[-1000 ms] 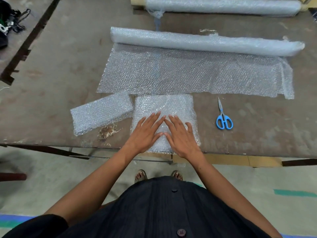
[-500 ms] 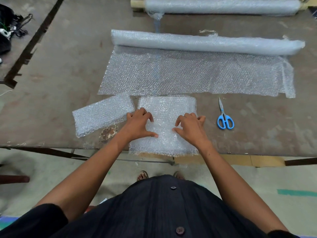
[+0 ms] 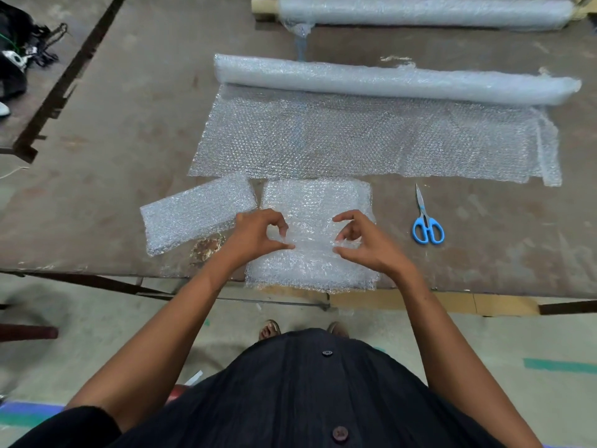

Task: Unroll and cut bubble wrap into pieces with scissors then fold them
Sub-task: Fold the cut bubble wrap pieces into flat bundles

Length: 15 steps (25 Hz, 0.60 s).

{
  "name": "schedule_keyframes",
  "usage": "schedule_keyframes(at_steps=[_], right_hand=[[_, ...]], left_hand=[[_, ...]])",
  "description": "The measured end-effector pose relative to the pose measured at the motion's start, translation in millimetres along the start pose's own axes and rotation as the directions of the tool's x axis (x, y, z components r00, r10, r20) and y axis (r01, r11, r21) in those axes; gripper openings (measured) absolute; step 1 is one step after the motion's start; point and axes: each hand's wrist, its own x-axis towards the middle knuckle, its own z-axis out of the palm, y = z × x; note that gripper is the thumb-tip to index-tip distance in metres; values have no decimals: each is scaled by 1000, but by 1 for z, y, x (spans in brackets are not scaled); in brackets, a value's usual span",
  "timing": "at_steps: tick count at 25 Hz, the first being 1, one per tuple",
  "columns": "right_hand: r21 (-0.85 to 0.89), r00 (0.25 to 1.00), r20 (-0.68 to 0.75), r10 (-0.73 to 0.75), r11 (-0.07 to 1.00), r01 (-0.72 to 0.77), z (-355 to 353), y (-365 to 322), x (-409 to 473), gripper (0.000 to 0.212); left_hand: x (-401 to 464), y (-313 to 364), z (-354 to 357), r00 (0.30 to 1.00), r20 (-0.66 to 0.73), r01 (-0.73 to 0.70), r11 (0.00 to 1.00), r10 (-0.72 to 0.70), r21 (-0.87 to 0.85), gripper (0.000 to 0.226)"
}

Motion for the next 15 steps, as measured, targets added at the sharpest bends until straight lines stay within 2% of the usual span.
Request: schedule_keyframes(at_steps=[2, 4, 7, 10, 13, 14, 15], right_hand=[[148, 1000, -15, 18, 989, -16, -5, -3, -2, 45], [368, 996, -66, 67, 929, -38, -6, -10, 0, 39], [607, 980, -98, 174, 790, -79, -6, -24, 4, 41], [727, 976, -42, 215, 676, -118, -5, -35, 12, 26], [743, 957, -6, 291, 641, -191, 3, -48, 27, 28], [739, 950, -5, 313, 641, -208, 6, -52, 33, 31], [730, 945, -7, 326, 648, -218, 9, -55, 39, 33]], left_hand=[[-7, 3, -8, 998, 45, 53, 951, -41, -304, 39], [-12, 3, -15, 990, 50, 142, 867, -134, -478, 41], [-20, 5, -22, 978, 27, 190, 838, -206, -511, 29], [-27, 2, -25, 967, 117, 255, 830, -228, -497, 32], [-41, -13, -30, 955, 108, 269, 656, -275, -705, 54], [-45, -15, -31, 947, 104, 271, 580, -304, -768, 52], [-48, -15, -32, 936, 107, 275, 503, -337, -819, 39]])
